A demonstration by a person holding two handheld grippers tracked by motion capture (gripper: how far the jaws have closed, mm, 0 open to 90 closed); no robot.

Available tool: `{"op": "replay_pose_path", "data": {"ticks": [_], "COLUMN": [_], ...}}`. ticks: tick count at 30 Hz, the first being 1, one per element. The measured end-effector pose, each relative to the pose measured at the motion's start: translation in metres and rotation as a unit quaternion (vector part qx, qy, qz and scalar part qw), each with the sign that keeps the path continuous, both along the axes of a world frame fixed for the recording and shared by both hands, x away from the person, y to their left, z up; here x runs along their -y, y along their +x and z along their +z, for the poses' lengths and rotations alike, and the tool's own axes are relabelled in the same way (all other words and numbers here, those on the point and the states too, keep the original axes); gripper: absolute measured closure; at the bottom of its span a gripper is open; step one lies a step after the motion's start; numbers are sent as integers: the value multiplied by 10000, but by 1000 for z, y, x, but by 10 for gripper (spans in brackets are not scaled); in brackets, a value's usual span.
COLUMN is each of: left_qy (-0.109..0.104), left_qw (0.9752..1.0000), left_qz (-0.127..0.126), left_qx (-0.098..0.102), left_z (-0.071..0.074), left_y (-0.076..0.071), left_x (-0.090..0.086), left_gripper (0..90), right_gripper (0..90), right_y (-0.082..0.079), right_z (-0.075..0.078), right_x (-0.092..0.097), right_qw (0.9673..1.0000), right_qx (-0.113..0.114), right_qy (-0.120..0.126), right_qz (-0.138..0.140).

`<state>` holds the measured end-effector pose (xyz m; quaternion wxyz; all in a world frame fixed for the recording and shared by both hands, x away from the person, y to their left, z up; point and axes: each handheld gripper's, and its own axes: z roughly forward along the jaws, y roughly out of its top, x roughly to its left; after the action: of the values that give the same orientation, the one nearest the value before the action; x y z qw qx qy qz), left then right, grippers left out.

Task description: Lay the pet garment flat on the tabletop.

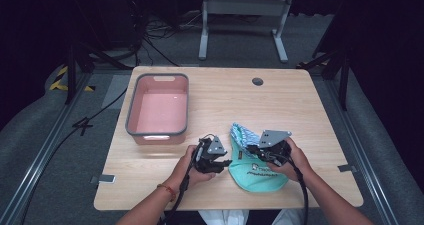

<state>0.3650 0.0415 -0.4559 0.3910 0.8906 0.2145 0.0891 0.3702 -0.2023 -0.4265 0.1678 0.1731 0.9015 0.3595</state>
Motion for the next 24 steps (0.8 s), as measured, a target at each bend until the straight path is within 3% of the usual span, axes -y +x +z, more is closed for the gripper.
{"op": "replay_pose_path", "data": {"ticks": [7,13,15,19,24], "left_qy": [257,175,299,294,382], "left_qw": [9988,9988,9980,9988,9985], "left_qz": [209,298,325,356,363], "left_qx": [367,350,444,178,144], "left_z": [12,10,7,-8,-18], "left_y": [13,33,38,48,48], "left_x": [16,36,41,45,47], "left_gripper": [506,512,526,558,586], "right_gripper": [895,894,895,895,895], "right_y": [1,6,6,6,7], "right_z": [9,12,12,14,15], "right_x": [14,22,22,22,26], "right_qw": [9999,9995,9995,9995,9993], "right_qx": [18,-26,-23,34,51], "right_qy": [142,299,303,307,363], "right_qz": [18,33,44,33,-58]}}
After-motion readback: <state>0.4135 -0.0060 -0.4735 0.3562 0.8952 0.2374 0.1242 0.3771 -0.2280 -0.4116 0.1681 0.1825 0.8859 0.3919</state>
